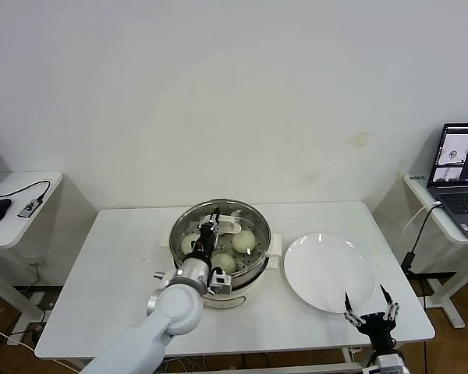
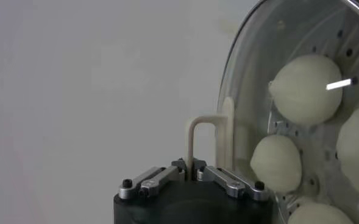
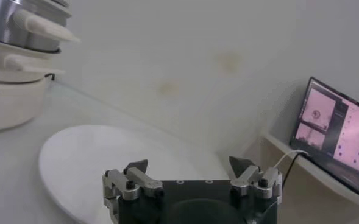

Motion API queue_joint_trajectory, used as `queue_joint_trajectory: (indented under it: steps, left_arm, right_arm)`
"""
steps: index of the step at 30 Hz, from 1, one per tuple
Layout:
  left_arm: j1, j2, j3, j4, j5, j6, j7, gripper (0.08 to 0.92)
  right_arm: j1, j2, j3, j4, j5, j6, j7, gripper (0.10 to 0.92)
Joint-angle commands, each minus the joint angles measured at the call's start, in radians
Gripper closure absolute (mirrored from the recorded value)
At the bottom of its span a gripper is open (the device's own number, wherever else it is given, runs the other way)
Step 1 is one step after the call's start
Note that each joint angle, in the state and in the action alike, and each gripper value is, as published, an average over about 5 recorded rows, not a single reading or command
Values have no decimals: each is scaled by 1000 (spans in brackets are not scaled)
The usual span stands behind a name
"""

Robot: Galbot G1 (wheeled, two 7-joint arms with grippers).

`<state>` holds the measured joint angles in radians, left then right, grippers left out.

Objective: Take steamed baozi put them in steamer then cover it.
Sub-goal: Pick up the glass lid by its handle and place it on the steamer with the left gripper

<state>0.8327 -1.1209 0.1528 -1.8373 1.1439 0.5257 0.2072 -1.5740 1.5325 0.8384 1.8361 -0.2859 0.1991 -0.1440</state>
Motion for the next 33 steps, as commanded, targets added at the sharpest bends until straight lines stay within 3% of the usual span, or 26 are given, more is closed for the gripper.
queue_joint_trajectory:
  steps: [1,25,33]
  left_arm:
    - [-2,-13,6,21,17,0,-6,864]
    - [27,-32,-18,15,-11,-25,-43,859]
    - [112,1,-68,-103,-29,-31,-61,669]
  right_arm:
    - [-1,-1,-2,-5,-3,4,-1,203]
    - [1,-3,-6,-17,-2,18,-3,203]
    - [3,-6,-9,-25,-2,23,-3,203]
